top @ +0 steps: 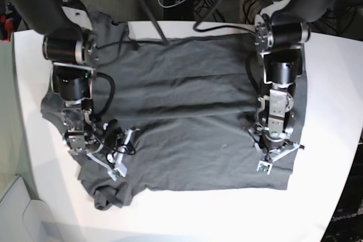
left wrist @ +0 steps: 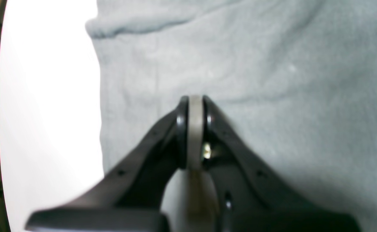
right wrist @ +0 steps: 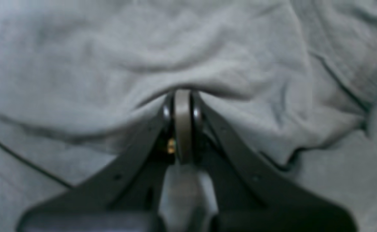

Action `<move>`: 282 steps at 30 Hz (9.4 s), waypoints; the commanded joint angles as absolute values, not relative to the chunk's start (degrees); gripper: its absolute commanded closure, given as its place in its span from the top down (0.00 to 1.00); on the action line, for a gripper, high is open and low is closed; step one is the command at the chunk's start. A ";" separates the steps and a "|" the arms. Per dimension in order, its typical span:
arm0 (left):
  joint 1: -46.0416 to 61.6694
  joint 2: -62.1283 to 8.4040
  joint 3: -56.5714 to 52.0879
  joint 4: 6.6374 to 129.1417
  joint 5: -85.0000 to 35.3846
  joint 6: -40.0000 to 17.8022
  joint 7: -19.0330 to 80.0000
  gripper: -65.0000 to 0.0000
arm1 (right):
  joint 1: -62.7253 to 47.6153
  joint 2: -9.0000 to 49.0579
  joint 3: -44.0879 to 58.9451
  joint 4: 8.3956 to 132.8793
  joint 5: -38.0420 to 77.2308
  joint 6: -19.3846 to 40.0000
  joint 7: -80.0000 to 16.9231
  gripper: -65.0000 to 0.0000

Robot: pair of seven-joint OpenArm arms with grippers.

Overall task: Layout the t-shirt on the table in an organized manner, then fold the t-shirt properly
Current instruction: 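Press both grippers onto the shirt's sides and slide them toward the hem, then move both grippers up to the shirt's shoulder corners, then slide both grippers along the side edges toward the hem, flattening, then move both grippers to the shoulder corners at the collar edge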

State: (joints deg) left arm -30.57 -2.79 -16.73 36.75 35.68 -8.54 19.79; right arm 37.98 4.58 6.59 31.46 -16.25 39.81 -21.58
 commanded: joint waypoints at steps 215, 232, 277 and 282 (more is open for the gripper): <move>-29.41 -4.70 -28.18 51.03 25.71 -18.07 26.95 0.00 | 45.14 8.40 8.22 28.53 -17.01 29.67 -14.81 0.00; -6.81 -5.14 -28.79 91.65 16.57 -20.79 49.80 0.12 | 14.29 4.97 15.78 91.38 -16.66 34.42 -41.27 0.15; 17.45 -7.60 -46.29 92.62 -11.47 -21.14 46.11 0.72 | -14.02 -6.90 34.77 109.49 -16.75 40.00 -42.68 0.58; 14.46 -7.43 -46.20 91.82 -11.47 -21.23 46.11 0.72 | -13.85 -6.81 34.68 109.49 -16.75 40.00 -42.59 0.58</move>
